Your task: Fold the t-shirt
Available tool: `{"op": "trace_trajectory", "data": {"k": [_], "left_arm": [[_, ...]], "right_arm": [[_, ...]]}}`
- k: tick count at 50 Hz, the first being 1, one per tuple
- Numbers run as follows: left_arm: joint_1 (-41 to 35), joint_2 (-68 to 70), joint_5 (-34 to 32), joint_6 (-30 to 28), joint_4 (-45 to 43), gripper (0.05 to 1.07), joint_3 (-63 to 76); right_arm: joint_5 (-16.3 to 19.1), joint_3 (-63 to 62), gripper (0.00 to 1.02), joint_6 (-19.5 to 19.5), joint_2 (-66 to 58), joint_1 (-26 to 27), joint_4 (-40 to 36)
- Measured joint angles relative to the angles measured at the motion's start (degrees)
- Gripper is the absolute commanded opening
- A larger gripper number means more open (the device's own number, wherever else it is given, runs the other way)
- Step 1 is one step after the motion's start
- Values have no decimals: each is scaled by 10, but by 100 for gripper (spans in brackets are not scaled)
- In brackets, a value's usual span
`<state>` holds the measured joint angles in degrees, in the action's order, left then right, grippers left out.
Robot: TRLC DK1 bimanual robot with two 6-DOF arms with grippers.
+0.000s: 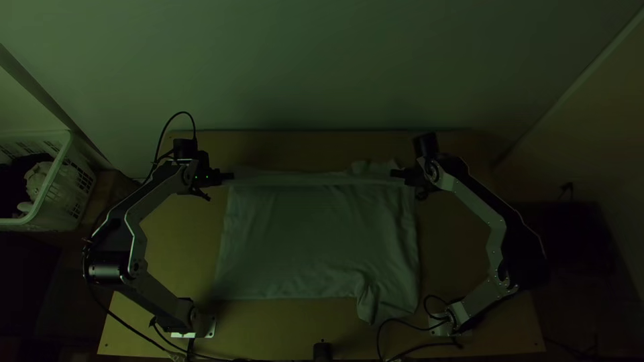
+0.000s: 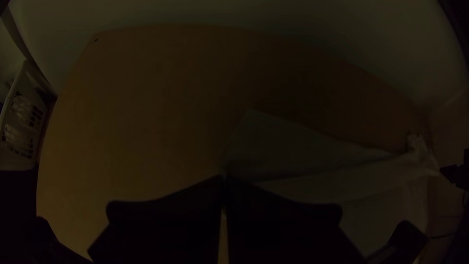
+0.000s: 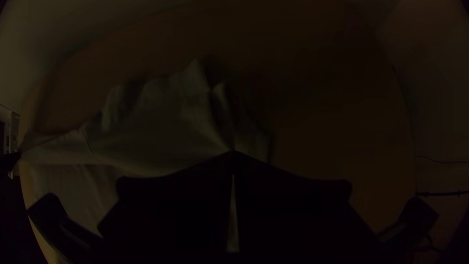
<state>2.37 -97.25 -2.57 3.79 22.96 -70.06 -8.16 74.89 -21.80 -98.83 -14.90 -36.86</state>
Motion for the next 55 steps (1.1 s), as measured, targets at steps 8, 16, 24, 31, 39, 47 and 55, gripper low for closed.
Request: {"op": "trace_trajectory", "data": {"k": [8, 16, 24, 31, 39, 47, 55], "left_arm": [[0, 2, -9, -2, -5, 8, 10], [0, 8, -14, -4, -12, 8, 27], [0, 9, -16, -4, -25, 8, 47], [0, 9, -18, -4, -30, 8, 59], [0, 14, -28, -4, -30, 20, 73], [0, 49, -43, -10, -22, 79, 94], [7, 97, -61, -13, 6, 103, 94]], "right_arm": [[0, -43, 2, 0, 18, -1, 5], [0, -79, 2, 4, 33, -1, 8], [0, -105, 2, 11, 46, -4, 11], [0, -124, 2, 11, 47, -7, 30], [0, -135, 22, 13, 47, -7, 41], [0, -150, 49, 18, 64, -2, 43], [0, -162, 66, 31, 125, 15, 36]]}}
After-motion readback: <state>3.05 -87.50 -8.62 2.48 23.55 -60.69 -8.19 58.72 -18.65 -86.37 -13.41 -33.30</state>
